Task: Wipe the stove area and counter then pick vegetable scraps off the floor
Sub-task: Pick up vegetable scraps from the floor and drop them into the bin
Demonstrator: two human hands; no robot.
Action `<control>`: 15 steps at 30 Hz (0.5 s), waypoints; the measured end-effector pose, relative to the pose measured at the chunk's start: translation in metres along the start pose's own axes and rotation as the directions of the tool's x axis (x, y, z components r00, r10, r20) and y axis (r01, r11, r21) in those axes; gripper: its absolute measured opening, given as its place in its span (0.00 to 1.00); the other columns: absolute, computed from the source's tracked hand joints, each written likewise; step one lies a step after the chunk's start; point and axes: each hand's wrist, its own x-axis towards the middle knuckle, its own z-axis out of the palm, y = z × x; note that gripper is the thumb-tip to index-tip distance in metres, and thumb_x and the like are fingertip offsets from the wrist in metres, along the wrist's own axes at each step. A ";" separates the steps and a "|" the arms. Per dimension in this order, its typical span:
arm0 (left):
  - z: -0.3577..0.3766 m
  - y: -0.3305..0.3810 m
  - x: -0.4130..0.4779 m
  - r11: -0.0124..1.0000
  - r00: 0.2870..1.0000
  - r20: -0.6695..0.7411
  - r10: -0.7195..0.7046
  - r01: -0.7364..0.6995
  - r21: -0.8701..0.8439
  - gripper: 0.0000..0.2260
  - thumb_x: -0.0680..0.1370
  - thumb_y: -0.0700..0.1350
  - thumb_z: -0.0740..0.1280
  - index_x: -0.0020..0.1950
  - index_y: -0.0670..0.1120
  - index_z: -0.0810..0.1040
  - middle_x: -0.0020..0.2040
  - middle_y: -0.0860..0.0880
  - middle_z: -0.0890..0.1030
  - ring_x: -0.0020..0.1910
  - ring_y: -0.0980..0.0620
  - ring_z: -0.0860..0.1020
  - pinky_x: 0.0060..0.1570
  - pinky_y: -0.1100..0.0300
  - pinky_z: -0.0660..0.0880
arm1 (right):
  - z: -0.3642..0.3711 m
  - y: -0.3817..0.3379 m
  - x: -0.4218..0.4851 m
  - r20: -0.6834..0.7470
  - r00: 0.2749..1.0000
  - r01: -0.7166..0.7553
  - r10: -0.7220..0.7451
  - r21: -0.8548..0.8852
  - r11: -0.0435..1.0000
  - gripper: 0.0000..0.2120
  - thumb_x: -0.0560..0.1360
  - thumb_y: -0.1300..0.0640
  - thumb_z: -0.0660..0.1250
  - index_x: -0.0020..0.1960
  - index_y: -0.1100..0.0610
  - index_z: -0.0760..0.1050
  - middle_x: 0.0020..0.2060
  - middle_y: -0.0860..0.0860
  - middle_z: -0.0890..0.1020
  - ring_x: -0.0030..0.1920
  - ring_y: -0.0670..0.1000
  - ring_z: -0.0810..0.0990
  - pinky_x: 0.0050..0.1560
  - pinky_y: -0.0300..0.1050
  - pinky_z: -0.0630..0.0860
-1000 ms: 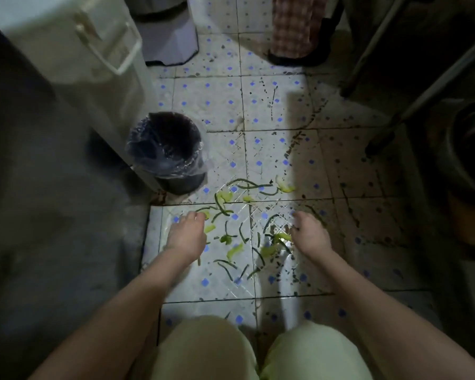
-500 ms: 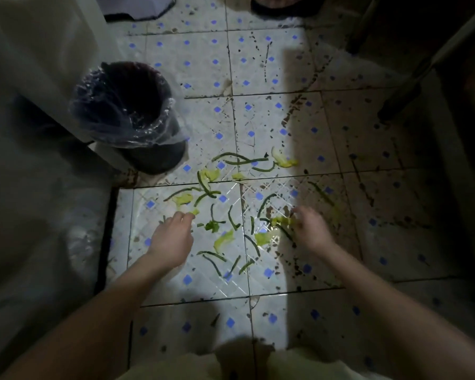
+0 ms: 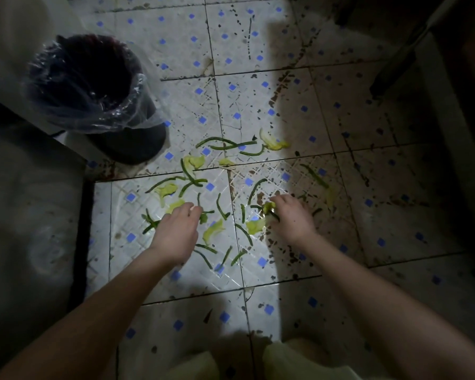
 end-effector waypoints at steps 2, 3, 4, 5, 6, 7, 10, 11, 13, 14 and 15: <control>0.002 0.000 0.000 1.000 1.000 -0.016 -0.001 0.001 0.000 0.18 0.79 0.43 0.60 0.69 0.49 0.65 0.67 0.48 0.69 0.64 0.47 0.70 0.59 0.53 0.69 | 0.005 0.002 0.000 0.007 1.000 -0.028 0.028 -0.015 1.000 0.22 0.73 0.56 0.68 0.65 0.52 0.67 0.63 0.52 0.72 0.64 0.54 0.69 0.67 0.56 0.67; 0.002 -0.001 -0.001 1.000 1.000 -0.017 -0.008 0.008 -0.006 0.19 0.79 0.43 0.59 0.70 0.49 0.65 0.68 0.48 0.68 0.64 0.47 0.70 0.59 0.53 0.69 | 0.007 0.002 0.000 0.009 0.999 -0.036 0.036 -0.023 0.999 0.21 0.73 0.56 0.68 0.64 0.53 0.67 0.62 0.53 0.72 0.63 0.54 0.69 0.66 0.56 0.68; 0.003 -0.001 -0.003 1.000 1.000 -0.015 -0.015 0.015 -0.013 0.19 0.79 0.43 0.59 0.70 0.48 0.65 0.68 0.48 0.68 0.64 0.47 0.70 0.59 0.53 0.68 | 0.009 0.001 0.000 0.006 0.999 -0.039 0.039 -0.030 0.999 0.20 0.74 0.57 0.68 0.64 0.54 0.67 0.62 0.54 0.72 0.63 0.54 0.69 0.65 0.55 0.68; 0.004 -0.002 -0.005 1.000 1.000 -0.011 -0.018 0.018 -0.018 0.19 0.79 0.42 0.59 0.71 0.48 0.64 0.69 0.48 0.68 0.65 0.47 0.69 0.60 0.52 0.68 | 0.010 0.000 0.000 -0.002 0.999 -0.039 0.039 -0.040 0.998 0.19 0.74 0.57 0.67 0.64 0.56 0.68 0.62 0.54 0.72 0.63 0.54 0.69 0.65 0.55 0.68; 0.005 -0.002 -0.007 1.000 1.000 -0.006 -0.020 0.020 -0.023 0.20 0.79 0.42 0.59 0.71 0.48 0.64 0.69 0.47 0.68 0.65 0.47 0.69 0.60 0.53 0.68 | 0.011 -0.001 0.000 -0.014 0.999 -0.040 0.039 -0.055 0.998 0.19 0.75 0.57 0.67 0.63 0.56 0.68 0.62 0.55 0.72 0.64 0.55 0.69 0.65 0.55 0.67; 0.007 -0.002 -0.009 0.999 1.000 0.002 -0.024 0.024 -0.029 0.20 0.79 0.42 0.59 0.72 0.48 0.64 0.69 0.47 0.68 0.65 0.47 0.69 0.60 0.53 0.69 | 0.013 -0.002 0.000 -0.027 0.999 -0.045 0.043 -0.071 0.996 0.19 0.75 0.56 0.67 0.64 0.56 0.68 0.62 0.54 0.71 0.64 0.54 0.68 0.66 0.56 0.64; 0.012 -0.004 -0.012 0.998 0.999 -0.001 -0.049 0.049 -0.048 0.21 0.79 0.42 0.60 0.72 0.48 0.65 0.68 0.48 0.69 0.64 0.48 0.71 0.61 0.53 0.69 | 0.014 -0.001 0.002 -0.046 0.995 -0.093 0.088 -0.111 0.989 0.20 0.75 0.50 0.66 0.64 0.56 0.67 0.62 0.54 0.70 0.65 0.55 0.67 0.68 0.56 0.60; 0.013 -0.005 -0.012 0.997 0.998 -0.007 -0.062 0.061 -0.055 0.21 0.79 0.42 0.60 0.71 0.49 0.65 0.68 0.48 0.69 0.64 0.48 0.71 0.61 0.53 0.69 | 0.014 -0.001 0.003 -0.038 0.994 -0.110 0.107 -0.109 0.988 0.20 0.76 0.50 0.65 0.64 0.56 0.67 0.63 0.55 0.70 0.65 0.55 0.67 0.68 0.56 0.60; 0.013 -0.007 -0.013 0.995 0.997 -0.014 -0.077 0.076 -0.063 0.20 0.79 0.43 0.60 0.71 0.49 0.66 0.68 0.48 0.69 0.64 0.48 0.71 0.61 0.53 0.69 | 0.015 -0.002 0.002 -0.017 0.994 -0.108 0.107 -0.097 0.989 0.19 0.76 0.51 0.65 0.64 0.56 0.67 0.62 0.55 0.70 0.64 0.55 0.68 0.67 0.55 0.63; 0.013 -0.008 -0.014 0.995 0.997 -0.017 -0.078 0.077 -0.062 0.19 0.79 0.43 0.60 0.70 0.49 0.66 0.68 0.48 0.69 0.63 0.48 0.71 0.60 0.54 0.70 | 0.015 -0.003 0.001 -0.018 0.996 -0.090 0.089 -0.098 0.991 0.18 0.76 0.54 0.65 0.63 0.56 0.67 0.62 0.55 0.71 0.63 0.55 0.68 0.66 0.54 0.64; 0.013 -0.009 -0.015 0.995 0.997 -0.016 -0.075 0.074 -0.061 0.19 0.79 0.42 0.60 0.70 0.48 0.67 0.68 0.48 0.70 0.63 0.48 0.71 0.60 0.54 0.70 | 0.016 -0.005 0.000 -0.027 0.997 -0.070 0.068 -0.095 0.993 0.16 0.76 0.58 0.65 0.62 0.56 0.68 0.60 0.54 0.72 0.62 0.54 0.69 0.65 0.53 0.64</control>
